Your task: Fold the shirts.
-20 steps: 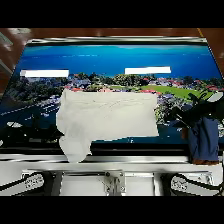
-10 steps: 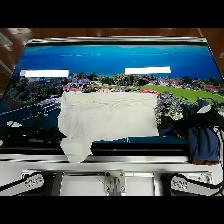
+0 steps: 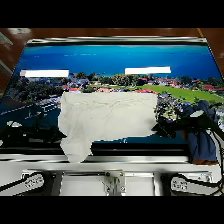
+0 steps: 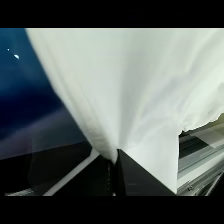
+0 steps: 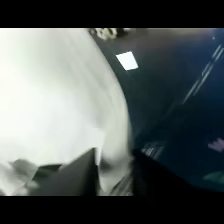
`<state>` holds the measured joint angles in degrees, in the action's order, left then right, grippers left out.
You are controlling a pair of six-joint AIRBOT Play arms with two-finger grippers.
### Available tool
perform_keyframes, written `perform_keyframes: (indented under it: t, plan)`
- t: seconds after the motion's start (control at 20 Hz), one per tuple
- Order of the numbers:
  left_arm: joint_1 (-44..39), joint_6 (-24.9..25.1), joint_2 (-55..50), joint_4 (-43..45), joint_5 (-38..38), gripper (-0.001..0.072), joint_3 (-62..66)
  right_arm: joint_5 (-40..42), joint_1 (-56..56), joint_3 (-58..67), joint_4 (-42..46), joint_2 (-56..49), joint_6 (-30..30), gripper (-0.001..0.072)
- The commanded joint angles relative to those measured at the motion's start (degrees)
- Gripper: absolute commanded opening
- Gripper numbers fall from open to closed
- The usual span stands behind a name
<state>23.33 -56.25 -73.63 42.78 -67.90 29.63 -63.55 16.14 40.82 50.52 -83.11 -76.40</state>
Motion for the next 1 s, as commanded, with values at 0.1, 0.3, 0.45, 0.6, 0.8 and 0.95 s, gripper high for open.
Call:
perform_keyframes:
  t: [0.1,0.3,0.45,0.6,0.8,0.95]
  plan:
    - [0.0,0.1,0.6,-0.6,-1.9,0.0039,4.3,1.7,-7.4,2.4,-1.2,0.9,0.6,0.0071]
    - [0.0,-2.2,6.5,-3.1,-7.2,0.0038,19.5,-1.1,-7.3,13.4,-1.2,10.2,6.3,0.0070]
    - [0.0,-3.9,15.6,-5.1,-5.9,0.0038,38.6,2.7,-7.3,27.1,-4.1,22.1,13.4,0.0070]
    - [0.0,-3.9,25.7,-4.6,2.5,0.0038,58.1,13.5,-7.3,40.4,-3.1,34.3,13.7,0.0070]
    - [0.0,-13.9,36.0,6.2,11.3,0.0038,74.2,16.8,-7.3,49.9,0.7,45.1,9.4,0.0070]
    - [0.0,-19.6,42.1,15.5,8.3,0.0038,77.0,14.6,-7.3,50.8,9.3,51.1,2.5,0.0070]
